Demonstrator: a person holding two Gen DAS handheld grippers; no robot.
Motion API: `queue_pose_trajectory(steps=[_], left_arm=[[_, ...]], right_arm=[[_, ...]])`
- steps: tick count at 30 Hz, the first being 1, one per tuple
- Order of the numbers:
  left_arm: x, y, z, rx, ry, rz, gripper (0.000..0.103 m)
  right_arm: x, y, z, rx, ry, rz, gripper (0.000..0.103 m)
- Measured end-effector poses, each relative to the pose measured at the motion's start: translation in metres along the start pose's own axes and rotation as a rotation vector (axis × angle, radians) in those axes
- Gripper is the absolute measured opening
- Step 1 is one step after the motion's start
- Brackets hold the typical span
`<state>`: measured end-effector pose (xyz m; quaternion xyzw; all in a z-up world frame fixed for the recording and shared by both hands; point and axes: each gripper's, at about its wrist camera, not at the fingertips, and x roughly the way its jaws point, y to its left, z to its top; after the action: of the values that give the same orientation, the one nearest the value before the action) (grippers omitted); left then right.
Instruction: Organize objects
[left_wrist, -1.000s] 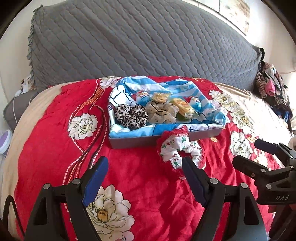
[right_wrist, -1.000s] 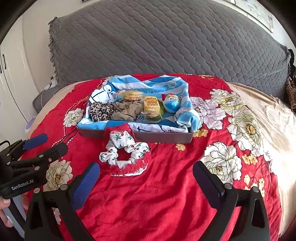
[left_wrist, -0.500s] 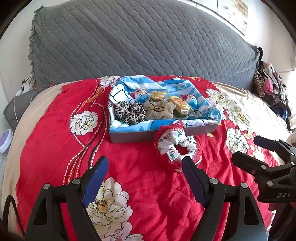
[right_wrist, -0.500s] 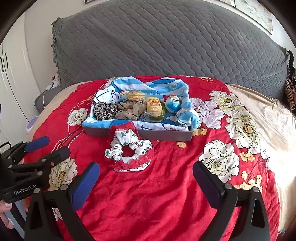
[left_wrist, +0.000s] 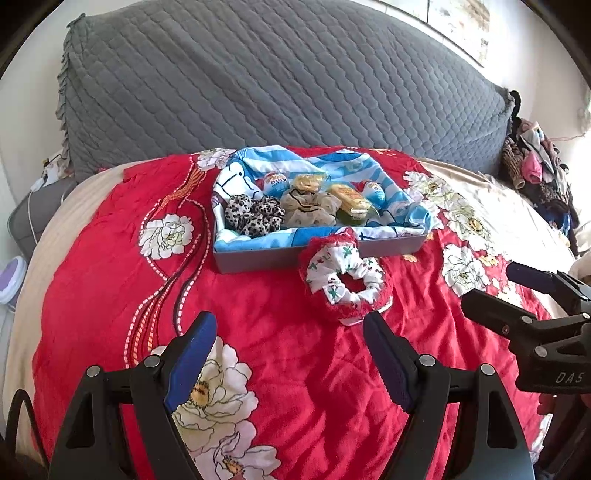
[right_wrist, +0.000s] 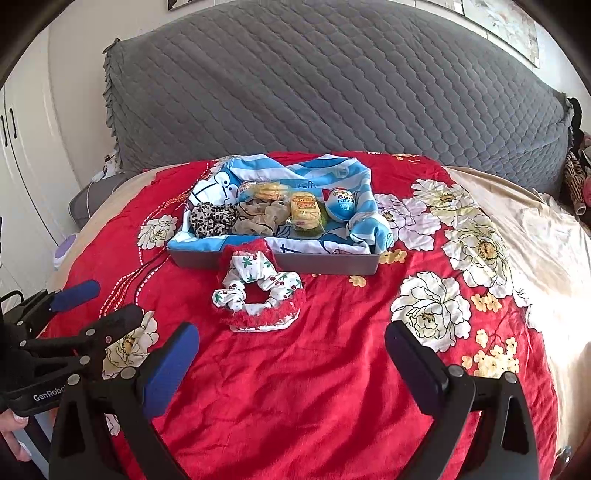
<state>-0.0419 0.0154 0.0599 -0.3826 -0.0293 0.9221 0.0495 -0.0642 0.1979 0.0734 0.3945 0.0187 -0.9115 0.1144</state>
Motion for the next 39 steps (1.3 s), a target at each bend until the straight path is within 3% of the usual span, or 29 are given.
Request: queue_pose_trajectory(steps=[19,39], left_arm=[[-0.018,-0.005,-0.014,0.017,-0.007,-0.008,0.082],[0.003,-0.004,-0.029,0.004,0.019,0.007,0.082]], right_arm=[[-0.010,0.003,-0.015,0.015,-0.008,0.008,0.102],[0.001,0.003,-0.030,0.023,-0.003,0.007,0.102]])
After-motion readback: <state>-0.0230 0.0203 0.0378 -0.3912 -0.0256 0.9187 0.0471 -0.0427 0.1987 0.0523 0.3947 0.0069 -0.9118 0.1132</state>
